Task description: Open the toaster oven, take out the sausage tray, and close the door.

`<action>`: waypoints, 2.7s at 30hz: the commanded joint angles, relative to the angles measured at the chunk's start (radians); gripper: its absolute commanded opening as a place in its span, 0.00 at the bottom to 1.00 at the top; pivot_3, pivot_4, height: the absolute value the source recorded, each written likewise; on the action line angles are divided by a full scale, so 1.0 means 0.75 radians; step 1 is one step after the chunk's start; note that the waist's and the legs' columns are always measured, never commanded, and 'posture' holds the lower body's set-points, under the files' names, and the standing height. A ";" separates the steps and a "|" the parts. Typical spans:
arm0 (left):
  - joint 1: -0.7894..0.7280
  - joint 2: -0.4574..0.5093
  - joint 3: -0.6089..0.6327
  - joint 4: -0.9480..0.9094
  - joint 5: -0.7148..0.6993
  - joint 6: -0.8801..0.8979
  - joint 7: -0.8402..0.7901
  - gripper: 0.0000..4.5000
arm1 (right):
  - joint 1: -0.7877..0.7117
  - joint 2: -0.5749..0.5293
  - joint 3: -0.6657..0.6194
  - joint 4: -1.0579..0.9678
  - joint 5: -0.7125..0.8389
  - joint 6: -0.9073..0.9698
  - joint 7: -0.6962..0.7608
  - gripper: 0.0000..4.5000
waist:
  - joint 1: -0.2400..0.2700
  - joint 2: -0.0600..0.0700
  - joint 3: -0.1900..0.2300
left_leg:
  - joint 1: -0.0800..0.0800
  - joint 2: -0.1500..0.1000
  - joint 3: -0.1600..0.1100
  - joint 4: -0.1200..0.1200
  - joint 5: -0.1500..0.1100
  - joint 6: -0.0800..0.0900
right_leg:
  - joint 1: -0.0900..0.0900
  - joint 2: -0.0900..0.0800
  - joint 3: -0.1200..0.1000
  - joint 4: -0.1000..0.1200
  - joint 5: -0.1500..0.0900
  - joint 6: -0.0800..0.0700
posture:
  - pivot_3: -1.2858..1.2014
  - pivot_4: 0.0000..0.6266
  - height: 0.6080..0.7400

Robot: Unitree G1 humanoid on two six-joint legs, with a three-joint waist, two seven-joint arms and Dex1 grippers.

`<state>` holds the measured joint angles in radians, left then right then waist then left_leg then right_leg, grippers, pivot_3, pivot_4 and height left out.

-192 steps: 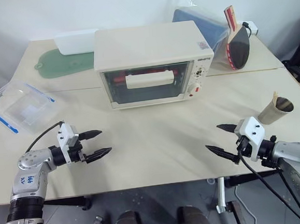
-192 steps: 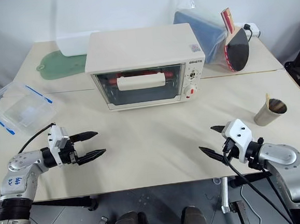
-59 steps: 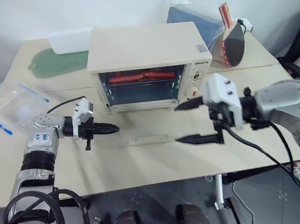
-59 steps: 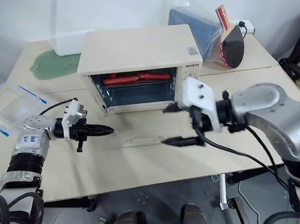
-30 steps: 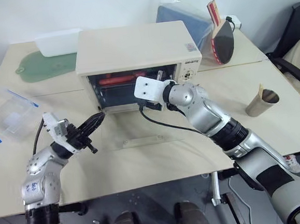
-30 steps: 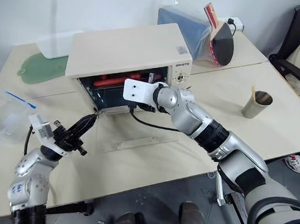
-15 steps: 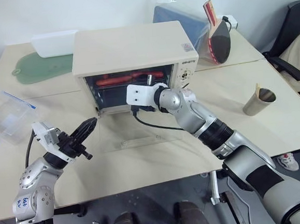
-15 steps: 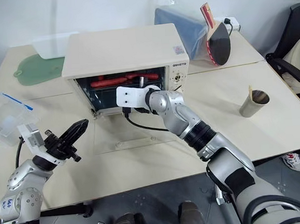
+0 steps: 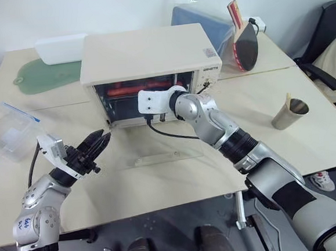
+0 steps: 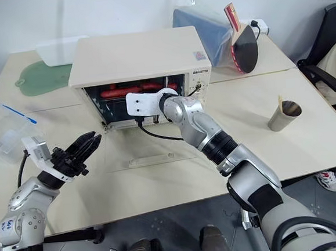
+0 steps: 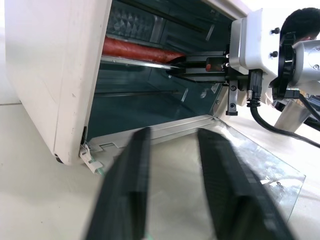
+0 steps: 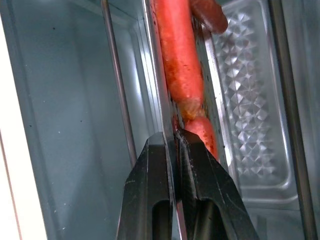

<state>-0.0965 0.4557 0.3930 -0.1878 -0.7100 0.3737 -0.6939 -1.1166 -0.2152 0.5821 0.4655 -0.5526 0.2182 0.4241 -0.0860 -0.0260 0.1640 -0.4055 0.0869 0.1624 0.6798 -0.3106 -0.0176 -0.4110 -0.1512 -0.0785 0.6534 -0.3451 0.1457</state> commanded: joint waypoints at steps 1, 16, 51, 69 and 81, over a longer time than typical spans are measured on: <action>0.000 0.021 0.039 -0.050 -0.042 -0.008 -0.005 0.60 | 0.020 -0.017 0.006 -0.004 -0.061 -0.016 -0.012 0.00 | 0.000 0.000 0.000 | 0.000 0.000 0.000 0.000 0.000 0.000 | 0.000 0.000 0.000 0.000 0.000 0.000 | 0.52 0.24 1.00; -0.034 0.067 0.063 0.029 -0.022 -0.054 -0.045 0.99 | 0.165 -0.068 0.017 -0.215 -0.183 -0.041 -0.002 0.00 | 0.007 0.000 0.000 | 0.000 0.000 -0.001 -0.004 -0.001 -0.001 | 0.000 0.000 0.000 -0.001 0.000 0.000 | 0.52 0.24 1.00; -0.101 0.042 -0.014 0.116 0.017 -0.095 -0.069 1.00 | 0.224 0.006 -0.024 -0.180 -0.258 -0.134 0.080 0.33 | -0.002 -0.001 -0.001 | 0.005 -0.001 -0.001 -0.005 0.000 -0.002 | 0.003 0.000 -0.001 -0.001 0.000 0.000 | 0.52 0.24 1.00; -0.102 0.037 -0.020 0.128 0.024 -0.109 -0.069 1.00 | 0.285 -0.008 0.031 -0.281 -0.408 -0.125 0.075 0.00 | 0.000 0.000 0.000 | 0.004 -0.001 0.000 -0.004 0.000 -0.002 | 0.003 0.000 -0.001 -0.001 0.000 0.000 | 0.52 0.24 1.00; -0.120 0.042 -0.025 0.143 0.026 -0.102 -0.073 1.00 | 0.349 0.013 0.050 -0.433 -0.433 -0.118 0.108 0.00 | 0.000 0.001 0.000 | 0.004 -0.001 0.000 -0.009 0.000 -0.002 | 0.001 0.000 -0.001 -0.001 0.000 0.000 | 0.52 0.24 1.00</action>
<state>-0.1785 0.4816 0.3721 -0.0661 -0.6937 0.3144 -0.7416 -0.8828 -0.2082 0.5567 0.1736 -0.8611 0.1495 0.4440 -0.0863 -0.0255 0.1641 -0.4024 0.0863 0.1620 0.6728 -0.3108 -0.0188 -0.4103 -0.1511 -0.0792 0.6523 -0.3451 0.1457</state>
